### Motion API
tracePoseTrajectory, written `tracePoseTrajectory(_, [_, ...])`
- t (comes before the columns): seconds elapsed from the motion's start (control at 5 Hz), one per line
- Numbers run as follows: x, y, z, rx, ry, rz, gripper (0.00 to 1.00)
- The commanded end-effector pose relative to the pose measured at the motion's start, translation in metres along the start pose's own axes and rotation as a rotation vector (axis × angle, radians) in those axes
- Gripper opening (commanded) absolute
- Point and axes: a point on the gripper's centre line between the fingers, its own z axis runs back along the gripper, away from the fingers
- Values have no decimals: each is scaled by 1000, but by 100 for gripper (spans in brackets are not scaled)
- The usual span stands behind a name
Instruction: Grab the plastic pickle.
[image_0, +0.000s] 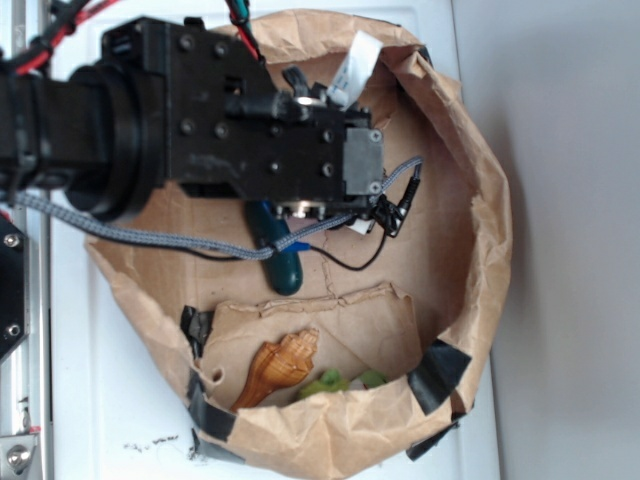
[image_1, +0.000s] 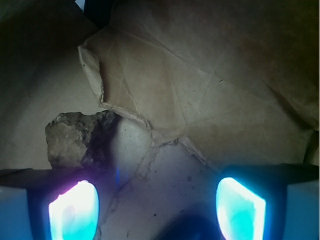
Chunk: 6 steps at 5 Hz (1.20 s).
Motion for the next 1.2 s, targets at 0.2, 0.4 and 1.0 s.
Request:
tracePoseTrajectory(0.2, [-80,36,14,-93,-23,73,100])
tracePoseTrajectory(0.4, [-110,38,11,-153,-32,48,100])
tracePoseTrajectory(1.0, [-129,43,7,-161,-48,69,100])
